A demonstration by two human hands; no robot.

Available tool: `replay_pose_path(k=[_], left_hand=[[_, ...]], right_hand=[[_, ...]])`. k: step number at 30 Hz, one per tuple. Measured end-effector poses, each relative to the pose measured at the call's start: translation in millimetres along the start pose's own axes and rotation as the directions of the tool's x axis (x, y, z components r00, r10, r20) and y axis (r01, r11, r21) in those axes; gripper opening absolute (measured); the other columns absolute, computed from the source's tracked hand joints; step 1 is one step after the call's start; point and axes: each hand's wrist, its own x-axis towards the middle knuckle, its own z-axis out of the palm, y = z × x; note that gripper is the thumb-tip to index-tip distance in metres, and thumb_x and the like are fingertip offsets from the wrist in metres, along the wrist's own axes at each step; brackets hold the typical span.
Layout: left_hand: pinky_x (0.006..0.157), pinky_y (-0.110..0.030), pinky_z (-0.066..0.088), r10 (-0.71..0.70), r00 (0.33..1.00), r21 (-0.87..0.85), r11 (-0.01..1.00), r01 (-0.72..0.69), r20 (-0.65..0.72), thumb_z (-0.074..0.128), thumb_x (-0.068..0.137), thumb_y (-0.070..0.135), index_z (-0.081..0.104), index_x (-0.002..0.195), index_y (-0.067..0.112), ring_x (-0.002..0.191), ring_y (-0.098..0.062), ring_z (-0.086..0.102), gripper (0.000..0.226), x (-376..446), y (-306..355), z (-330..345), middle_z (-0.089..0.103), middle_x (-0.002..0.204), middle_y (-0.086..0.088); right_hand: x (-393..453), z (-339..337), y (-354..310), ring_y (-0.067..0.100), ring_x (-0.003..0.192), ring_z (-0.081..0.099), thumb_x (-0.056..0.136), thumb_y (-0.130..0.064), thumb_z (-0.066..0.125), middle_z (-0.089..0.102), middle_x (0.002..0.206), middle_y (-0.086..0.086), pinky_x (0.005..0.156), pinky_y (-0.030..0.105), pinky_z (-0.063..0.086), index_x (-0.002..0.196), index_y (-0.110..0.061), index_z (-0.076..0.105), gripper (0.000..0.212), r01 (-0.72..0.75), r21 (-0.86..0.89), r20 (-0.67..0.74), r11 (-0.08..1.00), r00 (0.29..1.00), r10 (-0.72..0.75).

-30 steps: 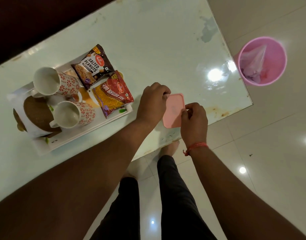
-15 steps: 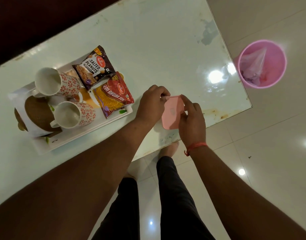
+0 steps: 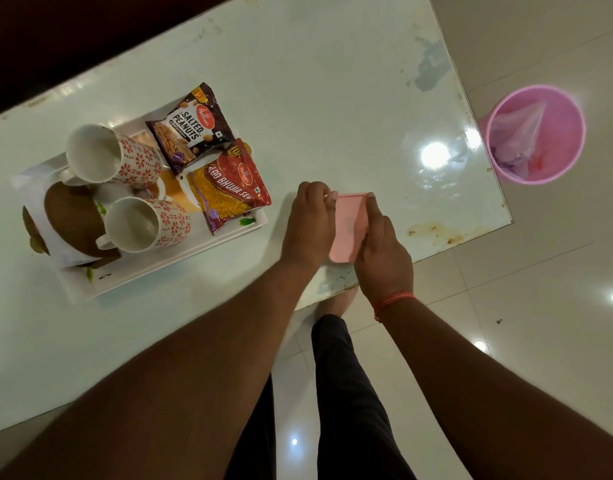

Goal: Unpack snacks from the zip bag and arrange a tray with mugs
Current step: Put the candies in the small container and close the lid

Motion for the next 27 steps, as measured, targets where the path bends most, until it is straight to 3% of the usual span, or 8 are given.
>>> replay_pose_path(k=[4, 12, 17, 20, 24, 27], left_hand=[[0.063, -0.019, 0.044, -0.346, 0.938, -0.142, 0.929, 0.341, -0.01, 0.028, 0.103, 0.046, 0.046, 0.1, 0.018, 0.084, -0.013, 0.056, 0.034, -15, 14, 11, 0.054, 0.095, 0.001], [0.063, -0.018, 0.042, -0.315, 0.947, -0.063, 0.948, 0.312, -0.058, 0.027, 0.104, 0.043, 0.052, 0.11, 0.012, 0.084, -0.012, 0.054, 0.04, -12, 12, 19, 0.059, 0.1, -0.004], [0.058, -0.019, 0.041, -0.314, 0.949, -0.084, 0.947, 0.311, -0.023, 0.027, 0.103, 0.046, 0.048, 0.098, 0.017, 0.082, -0.015, 0.057, 0.036, -9, 12, 9, 0.055, 0.091, 0.0], [0.053, -0.018, 0.033, -0.319, 0.944, -0.127, 0.943, 0.307, -0.089, 0.031, 0.104, 0.041, 0.05, 0.094, 0.014, 0.08, -0.015, 0.054, 0.035, 12, 14, -10, 0.057, 0.088, -0.002], [0.075, -0.023, 0.042, -0.364, 0.918, -0.176, 0.925, 0.337, -0.159, 0.036, 0.105, 0.023, 0.059, 0.116, 0.005, 0.105, -0.024, 0.06, 0.031, 52, 18, -36, 0.064, 0.115, -0.011], [0.087, -0.026, 0.041, -0.44, 0.883, -0.228, 0.887, 0.401, -0.161, 0.041, 0.1, 0.012, 0.054, 0.131, 0.007, 0.12, -0.027, 0.054, 0.033, 72, 21, -49, 0.058, 0.13, -0.012]], right_hand=[[0, -4, 0, 0.027, 0.067, 0.061, 0.093, -0.041, 0.011, 0.06, 0.115, 0.011, 0.058, 0.04, 0.056, 0.157, -0.019, 0.013, 0.068, 0.022, -0.078, 0.012, 0.997, 1.0, -0.021], [6, 0, 8, 0.024, 0.066, 0.062, 0.094, -0.046, 0.01, 0.064, 0.113, 0.008, 0.061, 0.039, 0.057, 0.157, -0.024, 0.01, 0.067, 0.031, -0.065, 0.022, 0.997, 0.999, -0.03], [10, -3, 6, 0.024, 0.064, 0.06, 0.093, -0.043, 0.009, 0.06, 0.117, 0.01, 0.056, 0.037, 0.055, 0.156, -0.026, 0.012, 0.065, 0.049, -0.044, 0.001, 0.998, 0.999, -0.049], [34, -5, -11, 0.022, 0.057, 0.051, 0.097, -0.038, 0.015, 0.053, 0.11, 0.011, 0.048, 0.032, 0.048, 0.156, -0.023, 0.018, 0.061, 0.114, -0.072, -0.061, 0.991, 0.991, -0.118], [99, -11, -47, 0.025, 0.066, 0.05, 0.1, -0.024, 0.037, 0.048, 0.116, 0.011, 0.061, 0.037, 0.051, 0.156, -0.03, 0.017, 0.06, 0.137, -0.121, -0.068, 0.983, 0.987, -0.146], [136, -13, -76, 0.027, 0.069, 0.051, 0.096, -0.02, 0.04, 0.047, 0.121, 0.009, 0.064, 0.037, 0.05, 0.156, -0.033, 0.017, 0.065, 0.158, -0.157, -0.014, 0.975, 0.987, -0.163]])
